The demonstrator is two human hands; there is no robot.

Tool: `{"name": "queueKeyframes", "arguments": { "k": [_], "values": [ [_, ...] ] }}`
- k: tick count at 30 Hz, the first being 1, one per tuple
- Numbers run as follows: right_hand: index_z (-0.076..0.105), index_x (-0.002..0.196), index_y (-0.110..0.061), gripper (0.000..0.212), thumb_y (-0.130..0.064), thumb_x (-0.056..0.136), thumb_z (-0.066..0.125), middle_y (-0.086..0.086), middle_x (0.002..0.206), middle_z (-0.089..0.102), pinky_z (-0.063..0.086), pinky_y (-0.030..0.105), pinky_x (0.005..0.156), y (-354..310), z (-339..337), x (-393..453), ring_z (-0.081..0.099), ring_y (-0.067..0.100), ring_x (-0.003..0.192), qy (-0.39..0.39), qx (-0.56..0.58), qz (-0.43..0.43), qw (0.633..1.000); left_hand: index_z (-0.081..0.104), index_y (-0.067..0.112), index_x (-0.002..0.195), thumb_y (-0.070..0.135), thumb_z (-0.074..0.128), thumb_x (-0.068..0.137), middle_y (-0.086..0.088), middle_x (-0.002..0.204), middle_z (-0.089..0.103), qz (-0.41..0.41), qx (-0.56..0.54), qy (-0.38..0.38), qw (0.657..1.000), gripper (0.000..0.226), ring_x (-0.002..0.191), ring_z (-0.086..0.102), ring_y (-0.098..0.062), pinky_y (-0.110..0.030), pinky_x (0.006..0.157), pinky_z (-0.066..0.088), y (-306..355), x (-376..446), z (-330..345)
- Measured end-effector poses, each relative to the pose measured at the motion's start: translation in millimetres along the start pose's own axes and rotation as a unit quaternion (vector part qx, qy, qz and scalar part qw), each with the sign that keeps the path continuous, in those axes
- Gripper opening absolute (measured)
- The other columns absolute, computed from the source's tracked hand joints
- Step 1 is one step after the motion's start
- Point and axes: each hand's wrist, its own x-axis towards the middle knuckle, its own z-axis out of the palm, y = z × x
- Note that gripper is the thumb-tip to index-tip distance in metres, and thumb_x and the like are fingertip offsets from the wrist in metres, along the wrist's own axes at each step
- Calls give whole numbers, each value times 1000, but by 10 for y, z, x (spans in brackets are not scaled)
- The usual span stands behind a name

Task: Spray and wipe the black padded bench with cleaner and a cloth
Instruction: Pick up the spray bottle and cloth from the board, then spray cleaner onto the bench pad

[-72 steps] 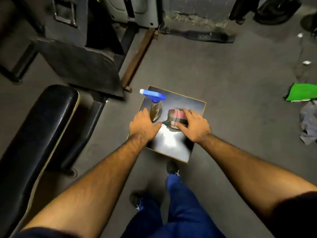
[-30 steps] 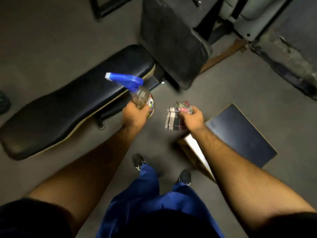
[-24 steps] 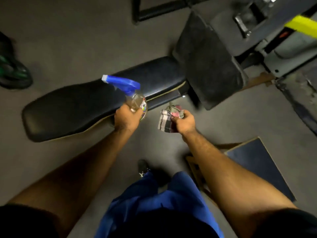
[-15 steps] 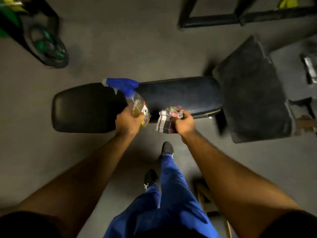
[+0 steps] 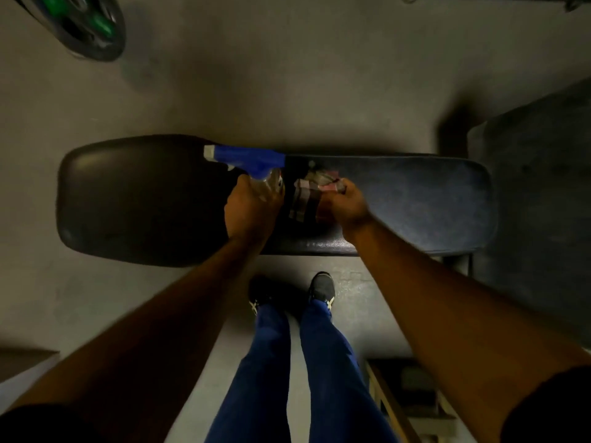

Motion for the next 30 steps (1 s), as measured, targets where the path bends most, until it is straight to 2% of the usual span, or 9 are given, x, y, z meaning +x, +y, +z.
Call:
{"name": "queueKeyframes", "arguments": {
  "k": [3, 7, 10, 16, 18, 21, 25, 27, 30],
  "values": [
    [63, 115, -3, 21, -14, 97, 60, 17, 107, 72, 63, 42, 79, 242, -27, 376, 72, 33, 99, 8, -31, 15, 999, 49, 23, 110, 40, 62, 91, 10, 93, 56, 21, 14, 18, 1000, 28, 76, 55, -4, -20, 65, 43, -73, 133, 165],
    [63, 111, -15, 27, -36, 94, 61, 7, 104, 71, 60, 42, 82, 493, -77, 649, 69, 29, 99, 106, -171, -12, 979, 46, 18, 123, 29, 69, 84, -2, 120, 55, 24, 19, 7, 1000, 47, 101, 58, -16, -34, 84, 50, -86, 146, 324],
    [55, 128, -16, 46, -36, 88, 66, 13, 120, 63, 55, 45, 88, 486, -35, 611, 62, 31, 104, 149, -311, -37, 938, 44, 18, 127, 28, 68, 84, -8, 125, 52, 25, 39, 2, 999, 50, 104, 58, -24, -42, 87, 53, -50, 127, 364],
    [43, 144, -20, 70, -36, 81, 71, 15, 137, 51, 51, 52, 97, 407, -33, 328, 52, 35, 120, 204, -357, -80, 908, 44, 21, 129, 41, 72, 82, -3, 126, 55, 16, 7, 0, 1000, 58, 109, 55, -17, -29, 83, 42, -70, 90, 310],
    [46, 142, -26, 66, -38, 81, 70, 9, 133, 53, 54, 47, 95, 335, 10, 195, 56, 27, 117, 171, -330, -112, 922, 48, 19, 124, 44, 73, 79, -1, 119, 58, 12, -4, -15, 1000, 58, 105, 57, -15, -31, 82, 46, -91, 70, 265],
    [46, 143, -28, 68, -37, 80, 71, 0, 135, 59, 56, 43, 96, 149, 128, -13, 60, 13, 118, 31, -238, -158, 958, 51, 23, 118, 55, 73, 72, 3, 110, 60, -6, 8, -42, 999, 60, 93, 61, -12, -36, 79, 55, -128, 10, 152],
    [43, 147, -16, 81, -28, 76, 80, 8, 141, 59, 47, 50, 109, -97, 295, -133, 55, 22, 133, -86, -186, -245, 948, 51, 21, 127, 58, 69, 75, -4, 118, 61, -3, 41, -59, 997, 66, 103, 61, -21, -38, 84, 53, -198, -53, -62],
    [49, 143, -15, 75, -21, 76, 82, 9, 134, 63, 47, 49, 109, -281, 387, -150, 59, 24, 128, -102, -156, -253, 949, 49, 16, 133, 50, 70, 80, -8, 126, 57, 2, 41, -59, 997, 67, 110, 58, -23, -37, 90, 49, -240, -42, -180],
    [68, 121, -13, 43, -16, 80, 80, 2, 112, 73, 52, 46, 103, -570, 518, -158, 69, 19, 109, -146, -160, -271, 938, 45, 20, 136, 35, 69, 83, -7, 133, 52, -16, 29, -54, 998, 60, 116, 55, -22, -37, 96, 48, -325, 3, -321]
  ]
}}
